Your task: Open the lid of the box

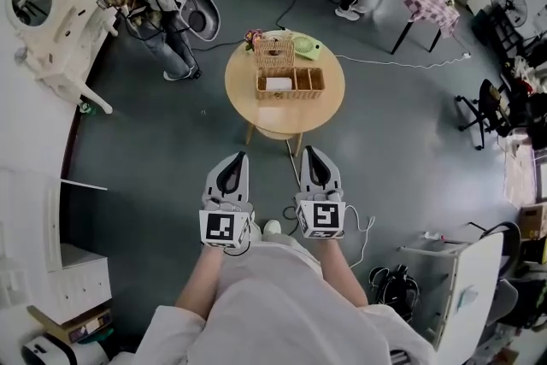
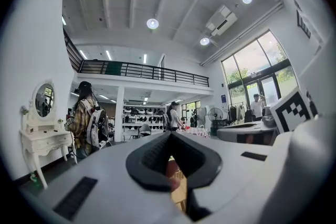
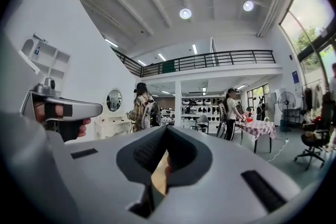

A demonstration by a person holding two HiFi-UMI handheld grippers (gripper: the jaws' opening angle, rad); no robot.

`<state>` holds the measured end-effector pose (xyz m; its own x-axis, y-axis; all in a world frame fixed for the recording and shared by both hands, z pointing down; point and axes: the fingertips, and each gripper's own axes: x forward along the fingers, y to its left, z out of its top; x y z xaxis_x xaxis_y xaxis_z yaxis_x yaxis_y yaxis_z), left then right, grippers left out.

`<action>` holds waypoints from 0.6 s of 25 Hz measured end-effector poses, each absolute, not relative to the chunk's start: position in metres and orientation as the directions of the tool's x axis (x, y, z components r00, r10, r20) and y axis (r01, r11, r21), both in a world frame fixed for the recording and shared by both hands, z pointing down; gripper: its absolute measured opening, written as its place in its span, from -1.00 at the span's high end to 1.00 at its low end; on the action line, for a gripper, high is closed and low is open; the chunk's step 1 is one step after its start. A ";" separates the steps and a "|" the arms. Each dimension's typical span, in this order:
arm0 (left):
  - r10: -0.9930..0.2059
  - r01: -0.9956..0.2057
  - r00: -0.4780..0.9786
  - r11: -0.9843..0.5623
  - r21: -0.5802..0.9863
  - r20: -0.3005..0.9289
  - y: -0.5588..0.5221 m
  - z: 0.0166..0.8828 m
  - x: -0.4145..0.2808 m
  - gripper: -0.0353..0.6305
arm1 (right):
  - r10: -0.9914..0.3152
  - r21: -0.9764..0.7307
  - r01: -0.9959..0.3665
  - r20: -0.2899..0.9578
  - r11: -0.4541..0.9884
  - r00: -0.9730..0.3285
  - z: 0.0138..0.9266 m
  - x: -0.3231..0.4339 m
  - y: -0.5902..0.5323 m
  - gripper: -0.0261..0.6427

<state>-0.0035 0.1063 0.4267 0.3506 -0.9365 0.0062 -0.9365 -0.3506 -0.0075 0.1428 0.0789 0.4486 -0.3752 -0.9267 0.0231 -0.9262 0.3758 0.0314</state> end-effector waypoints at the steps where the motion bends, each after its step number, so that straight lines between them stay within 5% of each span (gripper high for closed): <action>1: -0.937 -0.937 0.349 -0.349 -0.006 0.006 0.107 0.427 -0.003 0.91 | -0.927 0.032 -0.926 0.021 0.376 -0.375 0.447 0.143 0.080 0.93; 15: -0.938 -0.938 0.347 -0.348 -0.006 0.005 0.117 0.441 -0.050 0.91 | -0.936 0.037 -0.935 -0.014 0.352 -0.352 0.446 0.103 0.090 0.93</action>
<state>-0.0499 0.1168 0.4413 0.3475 -0.9377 0.0046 -0.9377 -0.3475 -0.0062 0.1032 0.0899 0.4460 -0.3524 -0.9357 -0.0137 -0.9354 0.3517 0.0369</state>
